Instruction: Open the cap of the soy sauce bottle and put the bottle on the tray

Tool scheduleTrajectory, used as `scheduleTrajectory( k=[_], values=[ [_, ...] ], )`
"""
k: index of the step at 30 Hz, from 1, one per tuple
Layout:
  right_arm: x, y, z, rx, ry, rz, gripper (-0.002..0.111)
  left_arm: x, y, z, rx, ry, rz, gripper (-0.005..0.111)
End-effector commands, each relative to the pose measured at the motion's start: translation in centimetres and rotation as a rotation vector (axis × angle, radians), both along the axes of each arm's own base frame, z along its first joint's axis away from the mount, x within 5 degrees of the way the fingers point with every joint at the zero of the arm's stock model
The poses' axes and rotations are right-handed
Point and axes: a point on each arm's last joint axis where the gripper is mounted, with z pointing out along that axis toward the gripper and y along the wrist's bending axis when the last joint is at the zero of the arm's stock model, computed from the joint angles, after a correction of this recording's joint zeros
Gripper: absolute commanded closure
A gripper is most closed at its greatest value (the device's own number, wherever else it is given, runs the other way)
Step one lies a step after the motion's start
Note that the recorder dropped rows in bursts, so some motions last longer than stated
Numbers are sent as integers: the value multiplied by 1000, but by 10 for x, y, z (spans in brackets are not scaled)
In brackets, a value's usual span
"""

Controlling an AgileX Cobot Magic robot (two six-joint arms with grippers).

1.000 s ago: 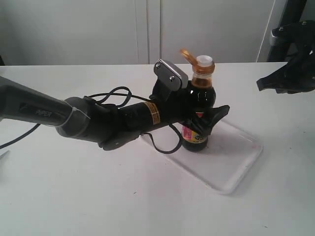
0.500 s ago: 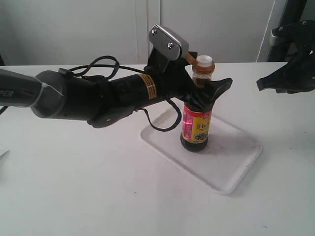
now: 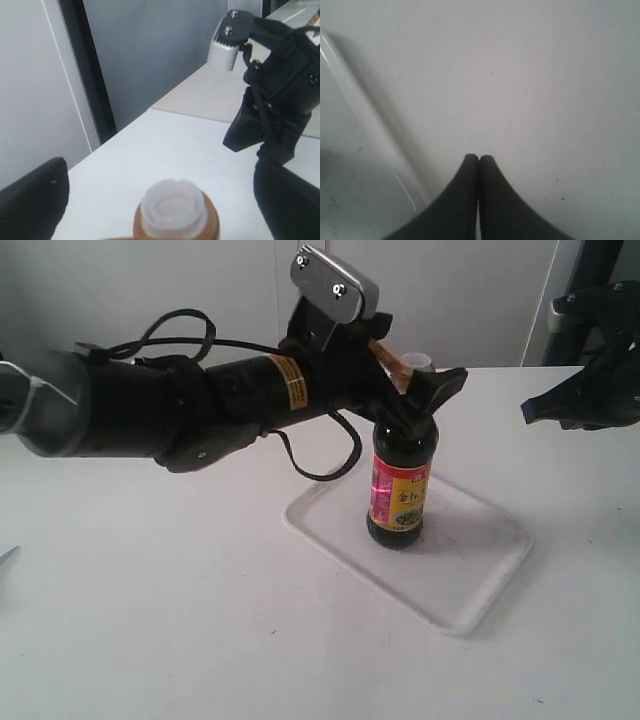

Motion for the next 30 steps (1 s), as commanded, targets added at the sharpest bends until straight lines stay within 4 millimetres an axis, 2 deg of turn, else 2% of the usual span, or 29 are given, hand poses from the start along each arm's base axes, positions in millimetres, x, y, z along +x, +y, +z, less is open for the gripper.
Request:
scheduleTrajectory(
  k=[1, 16, 19, 20, 22, 26, 29, 30],
  values=[
    [2, -1, 2, 6, -14, -9, 108, -6, 4, 20, -43, -28, -10, 2],
    [2, -1, 2, 12, -16, -12, 108, -17, 17, 55, -83, -52, 11, 2],
    [2, -1, 2, 12, -16, -12, 108, -19, 25, 64, -47, -35, 54, 7],
    [2, -1, 2, 12, -16, -12, 108, -20, 27, 66, -32, -29, 69, 12],
    [2, -1, 2, 12, -16, -12, 108, -24, 34, 75, -18, -19, 97, 29],
    [3, -1, 3, 12, -21, -12, 108, -32, 46, 93, 9, -48, 125, 75],
    [3, -1, 2, 12, -18, -12, 108, -35, 54, 97, 76, -46, 171, 107],
    [3, -1, 2, 12, -18, -12, 108, -35, 57, 98, 104, -46, 188, 106]
  ],
)
